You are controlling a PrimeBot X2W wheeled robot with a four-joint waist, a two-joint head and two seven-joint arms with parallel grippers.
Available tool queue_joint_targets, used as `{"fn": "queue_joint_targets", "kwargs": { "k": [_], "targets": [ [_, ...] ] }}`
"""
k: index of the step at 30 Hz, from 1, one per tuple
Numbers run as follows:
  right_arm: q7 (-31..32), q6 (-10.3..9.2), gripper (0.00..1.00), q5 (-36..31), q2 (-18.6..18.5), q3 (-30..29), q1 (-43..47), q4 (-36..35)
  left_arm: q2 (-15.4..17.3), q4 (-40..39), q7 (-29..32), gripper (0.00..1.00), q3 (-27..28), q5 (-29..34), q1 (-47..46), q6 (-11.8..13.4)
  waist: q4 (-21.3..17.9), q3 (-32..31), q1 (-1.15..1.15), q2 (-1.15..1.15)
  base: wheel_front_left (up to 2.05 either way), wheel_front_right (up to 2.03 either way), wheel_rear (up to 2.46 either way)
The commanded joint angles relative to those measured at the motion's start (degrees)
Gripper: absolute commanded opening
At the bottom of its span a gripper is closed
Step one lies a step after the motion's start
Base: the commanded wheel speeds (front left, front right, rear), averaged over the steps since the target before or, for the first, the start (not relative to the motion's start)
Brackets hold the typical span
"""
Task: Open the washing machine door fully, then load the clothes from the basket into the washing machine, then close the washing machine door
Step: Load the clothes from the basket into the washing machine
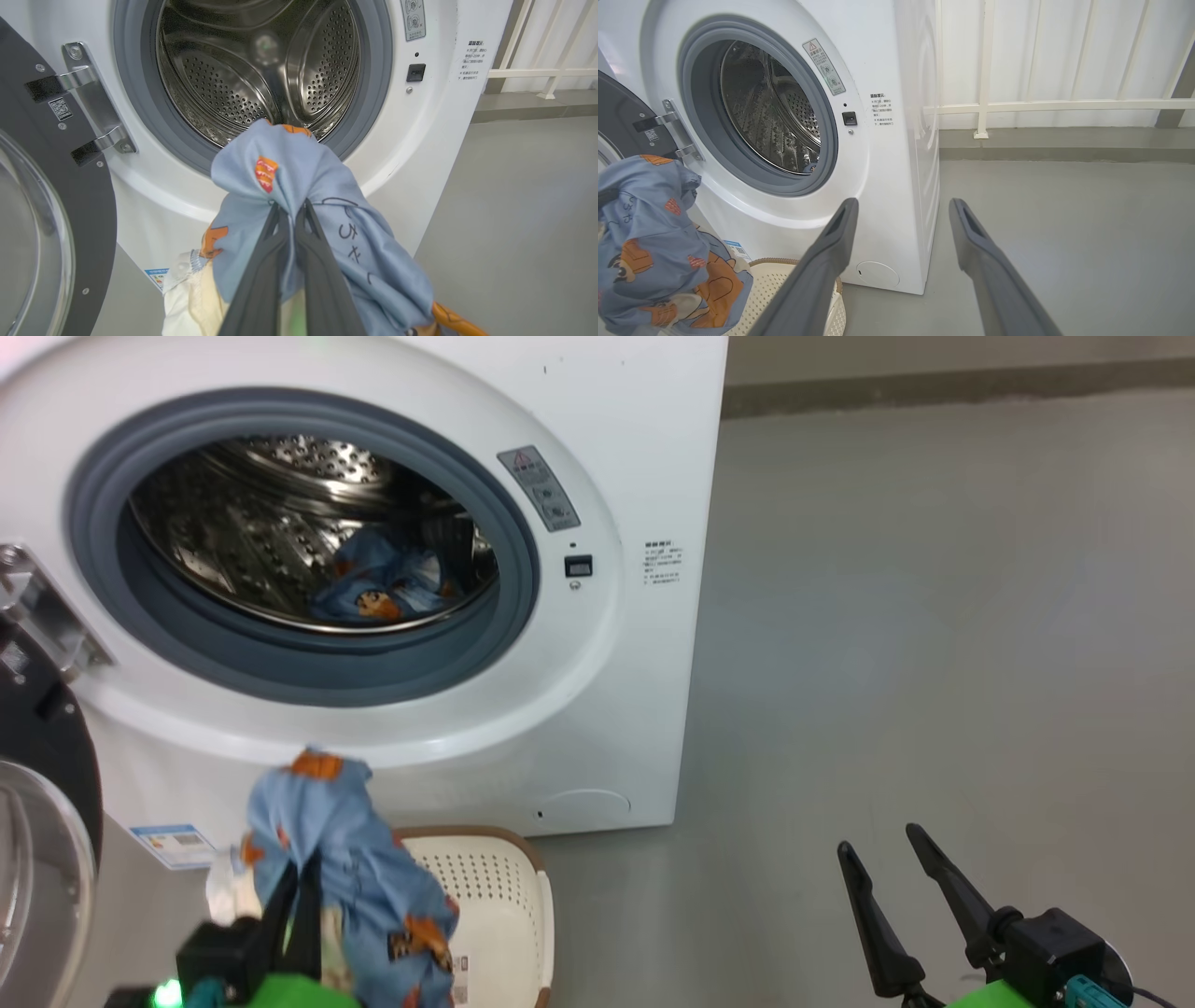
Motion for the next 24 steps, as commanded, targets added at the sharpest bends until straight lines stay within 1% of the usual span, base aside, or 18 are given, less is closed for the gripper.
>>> {"fn": "queue_joint_targets", "kwargs": {
  "k": [1,6,10,17,18,24],
  "targets": [
    [0.1,0.09,1.0,-0.5,-0.2,1.8,-2.3,-2.0,0.7,-0.7,-0.7,0.0,1.9,-0.9,-4.7,-0.5,-0.4,1.7,0.0,0.0,0.0,0.0,0.0],
    [0.0,0.09,1.0,-0.9,-0.2,2.6,-4.6,-2.9,0.4,2.3,-1.0,0.0,2.3,-2.0,-11.4,-1.5,-1.2,6.0,0.0,0.0,0.0,0.0,0.0],
    [-0.4,0.09,1.0,-1.0,-0.2,3.6,-7.1,-3.2,1.2,5.9,-0.6,0.0,3.2,-3.2,-17.3,-3.1,-2.5,10.1,0.0,0.0,0.0,0.0,0.0],
    [-2.1,0.09,1.0,-0.5,-0.2,4.4,-11.6,-2.7,4.2,12.6,1.9,0.0,6.1,-6.3,-29.2,-5.6,-5.4,18.0,0.0,0.0,0.0,0.0,0.0],
    [-2.1,0.09,1.0,-0.5,-0.2,4.4,-11.6,-2.7,4.2,12.6,1.9,0.0,6.1,-6.3,-29.2,-5.6,-5.4,18.0,0.0,0.0,0.0,0.0,0.0],
    [-4.2,0.09,1.0,0.9,-0.2,5.9,-15.4,-1.3,8.3,18.1,6.7,0.0,8.0,-8.5,-39.6,-7.8,-8.8,24.5,0.0,0.0,0.0,0.0,0.0]
  ]
}}
